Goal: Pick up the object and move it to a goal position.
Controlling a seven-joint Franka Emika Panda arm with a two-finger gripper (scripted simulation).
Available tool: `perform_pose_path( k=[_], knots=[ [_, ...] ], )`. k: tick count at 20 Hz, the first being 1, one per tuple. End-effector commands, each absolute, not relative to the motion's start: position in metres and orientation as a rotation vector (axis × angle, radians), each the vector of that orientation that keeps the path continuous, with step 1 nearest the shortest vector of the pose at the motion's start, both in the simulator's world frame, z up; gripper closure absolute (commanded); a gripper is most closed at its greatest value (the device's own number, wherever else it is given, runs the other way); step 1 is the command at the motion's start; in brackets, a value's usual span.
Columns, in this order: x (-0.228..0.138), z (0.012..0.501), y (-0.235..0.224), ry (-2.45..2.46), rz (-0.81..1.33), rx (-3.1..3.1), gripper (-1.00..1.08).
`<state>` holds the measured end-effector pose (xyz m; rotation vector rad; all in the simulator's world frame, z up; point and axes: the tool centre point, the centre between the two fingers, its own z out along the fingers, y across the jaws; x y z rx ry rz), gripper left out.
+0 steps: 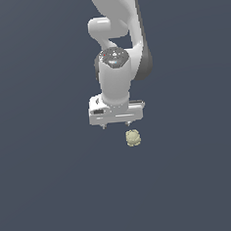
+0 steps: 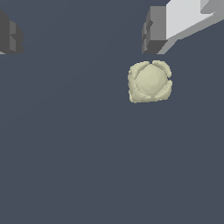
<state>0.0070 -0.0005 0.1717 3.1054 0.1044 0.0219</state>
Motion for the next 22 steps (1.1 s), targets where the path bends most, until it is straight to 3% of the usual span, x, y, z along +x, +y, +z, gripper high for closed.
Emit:
perform_pose_path(
  k=[1,14,22],
  knots=[
    [0.007,0.172,0.0,0.104,0.022,3.105,-0.92],
    [0.004,0.168,0.015,0.076,-0.015,3.135,-0.92],
    [0.004,0.136,0.041,0.131,-0.009,3.134,-0.92]
  ],
)
